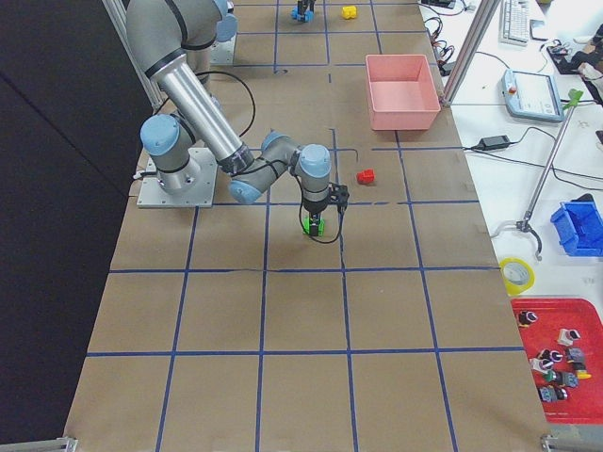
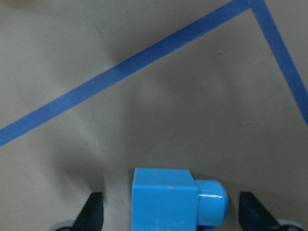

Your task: Put all blocks into box

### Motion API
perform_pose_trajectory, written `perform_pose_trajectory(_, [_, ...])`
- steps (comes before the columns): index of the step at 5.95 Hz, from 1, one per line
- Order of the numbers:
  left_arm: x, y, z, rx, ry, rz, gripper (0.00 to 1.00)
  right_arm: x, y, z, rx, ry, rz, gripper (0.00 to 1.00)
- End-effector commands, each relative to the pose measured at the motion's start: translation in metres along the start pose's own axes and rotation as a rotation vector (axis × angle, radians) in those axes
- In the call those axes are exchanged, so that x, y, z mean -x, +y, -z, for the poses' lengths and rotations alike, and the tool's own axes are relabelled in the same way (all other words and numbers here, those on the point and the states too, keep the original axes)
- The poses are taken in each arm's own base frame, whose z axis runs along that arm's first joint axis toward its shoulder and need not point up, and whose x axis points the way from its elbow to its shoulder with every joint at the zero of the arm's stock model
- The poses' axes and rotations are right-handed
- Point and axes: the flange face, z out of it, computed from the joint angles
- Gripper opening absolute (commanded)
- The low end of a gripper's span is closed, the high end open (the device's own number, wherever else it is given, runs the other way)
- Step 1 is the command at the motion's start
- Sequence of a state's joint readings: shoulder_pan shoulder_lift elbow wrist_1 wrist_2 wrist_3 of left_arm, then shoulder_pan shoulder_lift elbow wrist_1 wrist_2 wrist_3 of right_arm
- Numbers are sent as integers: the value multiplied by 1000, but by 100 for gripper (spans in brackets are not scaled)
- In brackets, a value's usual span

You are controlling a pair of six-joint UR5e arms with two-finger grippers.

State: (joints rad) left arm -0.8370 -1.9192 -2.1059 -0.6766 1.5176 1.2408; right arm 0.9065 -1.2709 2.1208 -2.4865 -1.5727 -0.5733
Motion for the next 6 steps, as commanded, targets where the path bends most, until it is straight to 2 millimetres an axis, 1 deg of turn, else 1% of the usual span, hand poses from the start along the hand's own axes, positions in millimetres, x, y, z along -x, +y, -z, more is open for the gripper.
perform_pose_trajectory(1, [0,2,4,2,-7,1,90,0,0,-3,4,-1,1,95])
perform_pose_trajectory(2, [0,2,5,7,-6,1,82,2,4,-6,15,-7,2,89])
perform_pose_trajectory(4, [0,3,6,11,-9,-1,71,0,8,-4,43,26,6,58])
perform_pose_trajectory(5, [0,3,5,14,-8,1,64,-1,9,-2,49,36,7,41])
perform_pose_trajectory(6, [0,3,5,16,-9,-1,57,-5,7,7,54,49,6,28])
